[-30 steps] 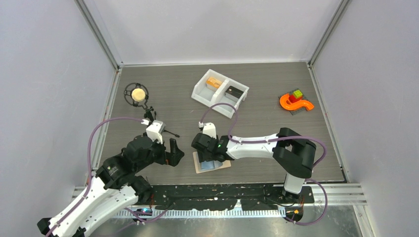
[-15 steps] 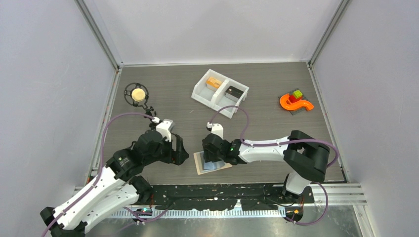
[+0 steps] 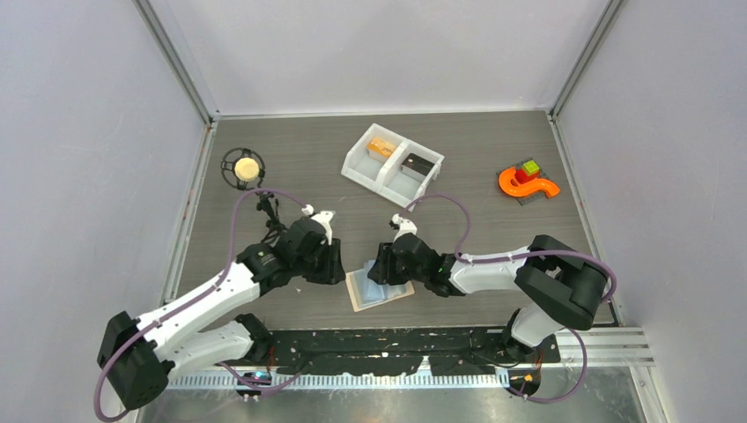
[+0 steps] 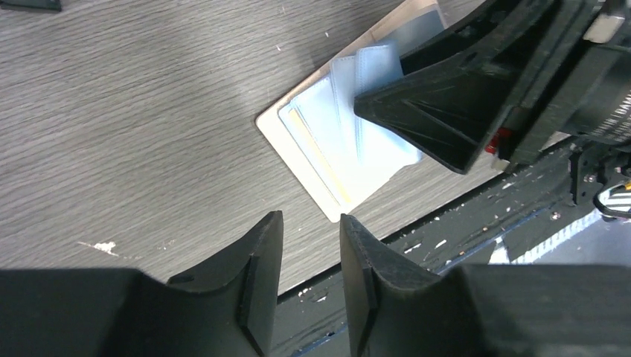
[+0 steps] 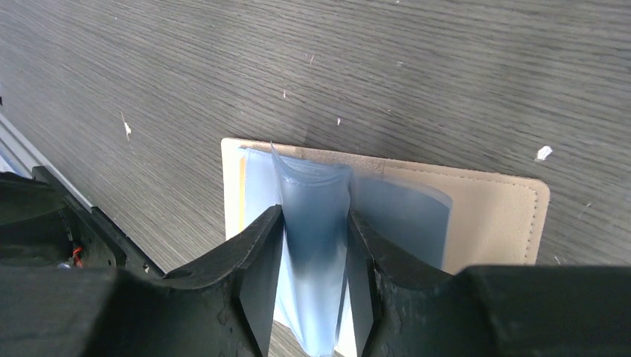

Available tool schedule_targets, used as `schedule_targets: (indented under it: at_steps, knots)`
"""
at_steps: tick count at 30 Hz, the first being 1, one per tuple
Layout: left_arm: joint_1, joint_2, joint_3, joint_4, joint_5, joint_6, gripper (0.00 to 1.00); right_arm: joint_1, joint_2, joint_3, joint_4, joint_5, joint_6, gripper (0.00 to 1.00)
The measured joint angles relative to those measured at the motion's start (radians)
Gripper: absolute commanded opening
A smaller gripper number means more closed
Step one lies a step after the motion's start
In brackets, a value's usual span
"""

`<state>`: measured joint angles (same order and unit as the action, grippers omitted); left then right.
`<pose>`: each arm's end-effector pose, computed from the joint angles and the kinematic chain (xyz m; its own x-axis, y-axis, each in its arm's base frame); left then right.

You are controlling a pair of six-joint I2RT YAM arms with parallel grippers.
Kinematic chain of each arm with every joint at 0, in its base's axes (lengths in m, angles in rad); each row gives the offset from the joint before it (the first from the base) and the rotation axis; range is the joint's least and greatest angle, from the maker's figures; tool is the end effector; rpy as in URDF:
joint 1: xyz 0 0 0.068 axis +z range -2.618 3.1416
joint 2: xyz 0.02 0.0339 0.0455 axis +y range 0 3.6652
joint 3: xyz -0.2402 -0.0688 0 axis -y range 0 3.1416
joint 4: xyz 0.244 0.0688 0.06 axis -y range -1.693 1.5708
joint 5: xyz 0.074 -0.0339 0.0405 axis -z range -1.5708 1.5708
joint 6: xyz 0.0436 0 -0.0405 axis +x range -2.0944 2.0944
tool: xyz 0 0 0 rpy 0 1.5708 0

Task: Take the credit cards out of the card holder
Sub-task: Remove the credit card from the card holder.

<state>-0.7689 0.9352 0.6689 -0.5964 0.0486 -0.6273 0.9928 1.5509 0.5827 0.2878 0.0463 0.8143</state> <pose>0.1459 -0.1441 0.2112 -0.8630 0.0192 -0.5049 0.2603 0.8734 -0.4116 0.1625 0.2454 0.1127 -0.8301 0.0572 -0.5547 -0.3108 0.7785 0.5453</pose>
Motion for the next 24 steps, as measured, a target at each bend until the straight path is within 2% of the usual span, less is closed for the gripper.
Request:
schedule_targets:
  at_steps: [1,3,5,12,17,24]
  knots:
    - [0.0,0.028,0.001,0.011,0.002,-0.002,0.33,-0.004,0.0,-0.005,0.01,-0.007,0.0,0.47]
    - [0.0,0.068,0.005,0.022,0.001,-0.003,0.32,-0.009,0.0,-0.01,0.02,-0.018,0.001,0.6]
    - [0.0,0.089,0.008,0.024,-0.003,-0.005,0.34,-0.008,-0.007,-0.006,0.021,-0.02,-0.001,0.66]
    - [0.0,0.01,0.007,0.039,-0.019,-0.02,0.43,0.02,-0.037,0.056,-0.136,0.057,-0.039,0.73]
    - [0.0,-0.078,0.007,0.039,-0.058,-0.019,0.45,0.09,-0.01,0.175,-0.302,0.151,-0.061,0.77]
    - [0.0,-0.11,-0.023,0.039,-0.074,-0.02,0.46,0.159,0.076,0.296,-0.463,0.249,-0.062,0.81]
